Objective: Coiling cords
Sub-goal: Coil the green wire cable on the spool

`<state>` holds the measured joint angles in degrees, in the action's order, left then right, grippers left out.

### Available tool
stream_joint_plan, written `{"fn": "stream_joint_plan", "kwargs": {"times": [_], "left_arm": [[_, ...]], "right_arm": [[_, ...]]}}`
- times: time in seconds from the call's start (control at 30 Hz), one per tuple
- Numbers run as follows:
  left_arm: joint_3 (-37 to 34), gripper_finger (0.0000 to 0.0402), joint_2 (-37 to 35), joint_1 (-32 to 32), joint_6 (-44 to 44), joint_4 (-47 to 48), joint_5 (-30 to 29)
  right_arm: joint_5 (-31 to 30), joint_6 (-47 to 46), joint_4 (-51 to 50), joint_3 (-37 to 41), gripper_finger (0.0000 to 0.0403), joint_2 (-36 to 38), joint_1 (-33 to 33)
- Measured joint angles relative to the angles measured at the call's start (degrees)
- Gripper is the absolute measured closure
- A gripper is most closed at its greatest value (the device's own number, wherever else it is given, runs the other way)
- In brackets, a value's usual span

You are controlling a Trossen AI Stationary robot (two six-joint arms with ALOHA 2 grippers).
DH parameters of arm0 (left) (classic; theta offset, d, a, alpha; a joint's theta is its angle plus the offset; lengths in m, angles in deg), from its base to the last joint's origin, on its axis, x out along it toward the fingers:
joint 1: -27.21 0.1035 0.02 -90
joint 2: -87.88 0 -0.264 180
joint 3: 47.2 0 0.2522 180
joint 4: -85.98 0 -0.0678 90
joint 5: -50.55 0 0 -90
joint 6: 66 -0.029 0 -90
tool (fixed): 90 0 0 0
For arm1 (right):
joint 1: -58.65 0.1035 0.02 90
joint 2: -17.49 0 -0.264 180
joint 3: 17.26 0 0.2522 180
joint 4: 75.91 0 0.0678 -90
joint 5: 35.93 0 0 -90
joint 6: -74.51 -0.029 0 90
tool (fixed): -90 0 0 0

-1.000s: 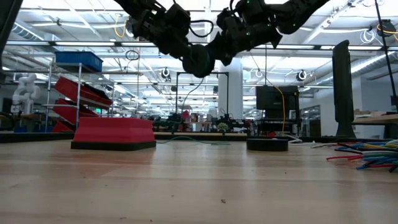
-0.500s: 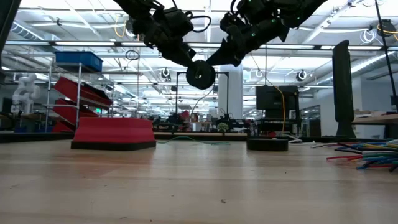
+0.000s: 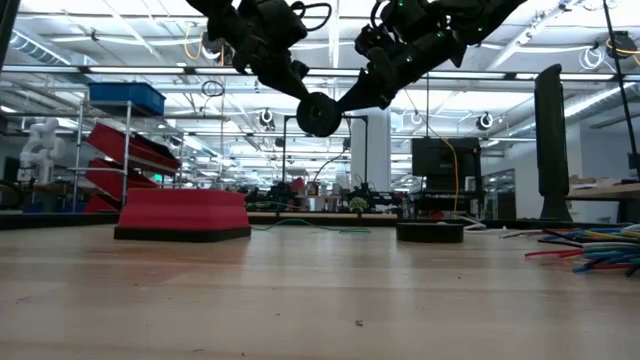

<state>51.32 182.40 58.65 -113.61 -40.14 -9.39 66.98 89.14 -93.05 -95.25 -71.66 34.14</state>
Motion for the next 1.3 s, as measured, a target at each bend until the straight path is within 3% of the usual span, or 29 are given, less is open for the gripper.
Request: {"fn": "stream_joint_plan", "kwargs": {"times": [0.5, 0.7, 0.97, 1.3], "left_arm": [[0.00, 0.0401, -0.65, -0.59, -0.17, -0.66, -3.56], [0.09, 0.0401, -0.65, -1.01, 0.45, -1.06, -7.85], [0.09, 0.0401, -0.65, -1.66, 0.66, -3.75, -8.10], [0.07, 0.0401, -0.65, -1.86, 0.51, -6.95, -6.61]], "right_arm": [[0.44, 0.02, -2.93, 0.02, 0.0402, 3.08, -0.39], [0.96, 0.21, -6.07, 0.02, 0.0402, 5.43, -0.51], [0.77, -0.04, -8.35, 0.02, 0.0402, 5.57, -0.49], [0.89, 1.71, -11.18, 0.02, 0.0355, 5.60, -0.54]]}}
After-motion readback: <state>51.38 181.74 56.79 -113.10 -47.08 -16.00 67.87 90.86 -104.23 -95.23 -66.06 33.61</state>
